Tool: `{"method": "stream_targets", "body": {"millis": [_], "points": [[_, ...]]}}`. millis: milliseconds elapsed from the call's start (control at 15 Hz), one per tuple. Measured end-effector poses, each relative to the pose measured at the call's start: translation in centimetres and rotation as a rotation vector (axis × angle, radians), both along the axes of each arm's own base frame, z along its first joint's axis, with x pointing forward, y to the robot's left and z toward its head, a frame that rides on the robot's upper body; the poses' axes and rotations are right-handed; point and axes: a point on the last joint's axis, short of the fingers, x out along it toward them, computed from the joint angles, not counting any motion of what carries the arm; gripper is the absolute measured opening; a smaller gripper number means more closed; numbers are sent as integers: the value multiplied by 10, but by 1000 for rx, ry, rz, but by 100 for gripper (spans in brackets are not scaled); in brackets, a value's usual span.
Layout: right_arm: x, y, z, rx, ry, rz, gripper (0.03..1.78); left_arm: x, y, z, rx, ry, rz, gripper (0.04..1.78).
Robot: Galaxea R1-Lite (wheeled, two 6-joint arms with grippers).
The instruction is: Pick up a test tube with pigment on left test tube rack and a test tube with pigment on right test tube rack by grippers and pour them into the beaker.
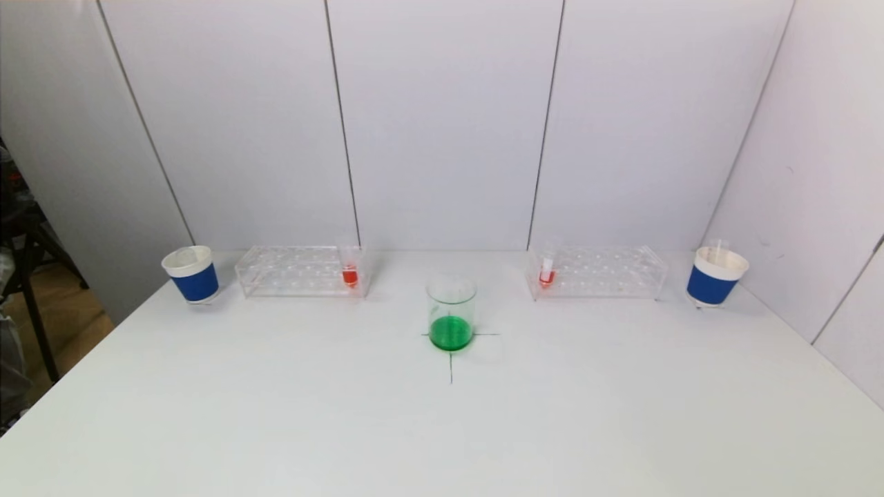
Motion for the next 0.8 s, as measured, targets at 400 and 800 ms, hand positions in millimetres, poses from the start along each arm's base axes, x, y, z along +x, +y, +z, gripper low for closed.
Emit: {"method": "stream_targets", "body": {"millis": [400,800], "points": [[0,0,0,4,0,-2,177,0,0,0,0,0,0,176],[0,0,0,5,-3,-1,178,0,0,0,0,0,0,176]]}}
